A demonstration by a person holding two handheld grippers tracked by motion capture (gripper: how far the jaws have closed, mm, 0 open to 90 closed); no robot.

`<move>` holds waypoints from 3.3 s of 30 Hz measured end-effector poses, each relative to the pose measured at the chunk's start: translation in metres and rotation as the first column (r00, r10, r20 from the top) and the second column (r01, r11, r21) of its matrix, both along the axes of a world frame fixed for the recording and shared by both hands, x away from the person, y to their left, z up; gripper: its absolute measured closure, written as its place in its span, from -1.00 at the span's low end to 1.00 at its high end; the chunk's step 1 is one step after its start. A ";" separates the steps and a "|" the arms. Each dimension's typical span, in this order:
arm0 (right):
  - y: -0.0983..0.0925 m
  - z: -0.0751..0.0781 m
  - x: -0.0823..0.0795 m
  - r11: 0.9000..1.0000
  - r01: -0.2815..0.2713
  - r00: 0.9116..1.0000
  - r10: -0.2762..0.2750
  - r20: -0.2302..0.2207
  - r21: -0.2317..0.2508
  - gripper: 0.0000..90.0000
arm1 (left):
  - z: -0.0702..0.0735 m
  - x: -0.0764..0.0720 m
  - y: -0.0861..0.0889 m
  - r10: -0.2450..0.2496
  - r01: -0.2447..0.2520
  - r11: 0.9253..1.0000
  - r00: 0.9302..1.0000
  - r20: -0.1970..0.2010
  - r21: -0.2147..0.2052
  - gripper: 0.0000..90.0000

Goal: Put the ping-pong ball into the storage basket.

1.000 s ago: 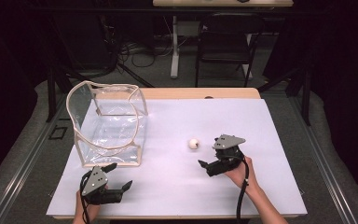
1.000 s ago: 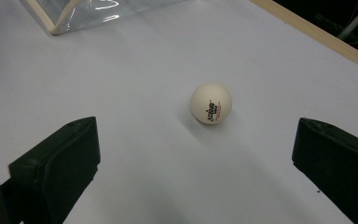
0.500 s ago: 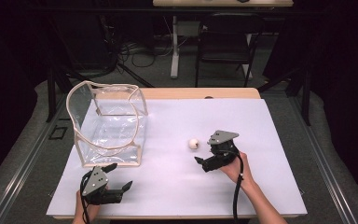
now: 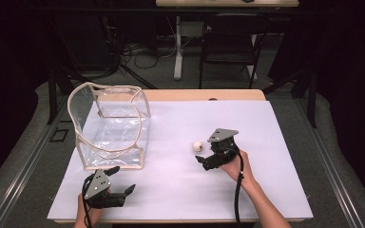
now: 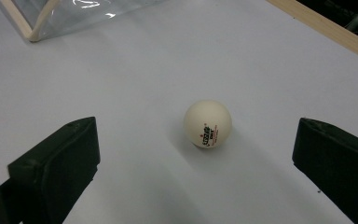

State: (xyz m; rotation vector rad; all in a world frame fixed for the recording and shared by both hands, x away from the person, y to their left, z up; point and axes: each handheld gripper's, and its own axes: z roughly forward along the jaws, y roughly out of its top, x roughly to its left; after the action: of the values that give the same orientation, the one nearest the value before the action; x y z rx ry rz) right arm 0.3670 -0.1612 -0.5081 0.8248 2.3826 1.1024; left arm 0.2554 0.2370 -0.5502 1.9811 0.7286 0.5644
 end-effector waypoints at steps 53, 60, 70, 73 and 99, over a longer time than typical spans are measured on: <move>0.020 -0.033 0.048 1.000 0.024 0.993 -0.023 -0.120 0.009 -0.95 | -0.002 0.001 -0.002 -0.009 0.009 1.000 1.000 -0.005 -0.001 -0.64; 0.021 -0.035 0.048 1.000 0.024 0.992 -0.024 -0.122 -0.002 -0.69 | -0.002 0.002 -0.001 -0.011 0.011 1.000 1.000 -0.007 -0.002 -0.64; 0.024 -0.040 0.050 0.998 0.037 0.990 -0.044 -0.136 -0.053 -0.27 | -0.002 0.002 -0.001 -0.013 0.013 1.000 1.000 -0.010 -0.001 -0.64; 0.025 -0.041 0.050 0.997 0.039 0.988 -0.049 -0.145 -0.066 -0.19 | -0.002 0.002 -0.001 -0.014 0.014 1.000 1.000 -0.009 0.000 -0.64; 0.024 -0.033 0.046 0.994 0.058 0.992 -0.067 -0.107 -0.089 0.12 | -0.002 0.002 -0.002 -0.023 0.023 1.000 1.000 -0.009 0.005 -0.64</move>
State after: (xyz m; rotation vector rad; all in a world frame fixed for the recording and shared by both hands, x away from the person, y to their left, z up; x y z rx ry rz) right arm 0.4129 -0.1369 -0.5407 0.9454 2.4566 0.9459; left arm 0.2570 0.2353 -0.5520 1.9951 0.7093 0.5442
